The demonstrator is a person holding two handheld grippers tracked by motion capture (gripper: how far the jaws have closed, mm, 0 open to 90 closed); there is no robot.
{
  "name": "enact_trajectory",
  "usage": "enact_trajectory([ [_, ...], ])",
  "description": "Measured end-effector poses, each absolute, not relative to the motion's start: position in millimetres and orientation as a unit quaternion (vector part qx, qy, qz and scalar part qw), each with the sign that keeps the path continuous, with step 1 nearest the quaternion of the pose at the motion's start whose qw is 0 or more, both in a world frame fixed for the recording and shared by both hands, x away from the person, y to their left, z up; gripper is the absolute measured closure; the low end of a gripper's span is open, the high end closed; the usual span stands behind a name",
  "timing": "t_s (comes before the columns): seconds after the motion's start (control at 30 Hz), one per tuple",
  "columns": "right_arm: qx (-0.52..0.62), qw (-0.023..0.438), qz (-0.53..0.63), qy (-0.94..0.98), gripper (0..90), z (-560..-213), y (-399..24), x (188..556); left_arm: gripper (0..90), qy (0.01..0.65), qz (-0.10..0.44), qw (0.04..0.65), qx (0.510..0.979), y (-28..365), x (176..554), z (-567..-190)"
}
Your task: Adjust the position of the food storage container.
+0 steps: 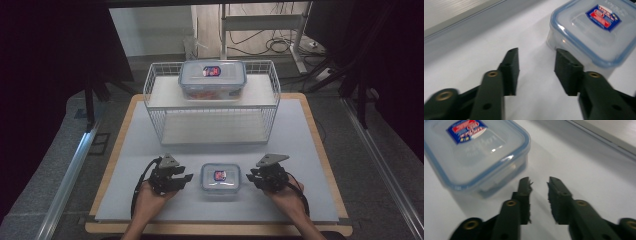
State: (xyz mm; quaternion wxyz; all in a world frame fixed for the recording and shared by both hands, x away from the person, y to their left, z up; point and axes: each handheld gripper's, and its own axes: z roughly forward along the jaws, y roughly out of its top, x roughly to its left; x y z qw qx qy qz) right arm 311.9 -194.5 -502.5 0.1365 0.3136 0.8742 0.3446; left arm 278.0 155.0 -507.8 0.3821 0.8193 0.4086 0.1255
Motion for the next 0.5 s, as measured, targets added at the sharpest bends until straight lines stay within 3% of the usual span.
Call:
enact_trajectory([
  [0.17, 0.309, 0.14, 0.346, 0.875, 44.6, -500.3, -202.9, 307.1, 31.7, 0.41, 0.138, 0.393, 0.811, 165.1, 266.9, -509.0],
  [0.33, 0.298, 0.125, 0.345, 0.881, 31.4, -502.5, -208.1, 306.4, 5.5, 0.418, 0.115, 0.408, 0.803, 176.1, 260.7, -513.8],
  [0.5, 0.296, 0.123, 0.347, 0.882, 24.5, -503.9, -211.6, 309.7, 4.8, 0.409, 0.12, 0.402, 0.81, 175.2, 260.2, -515.7],
])
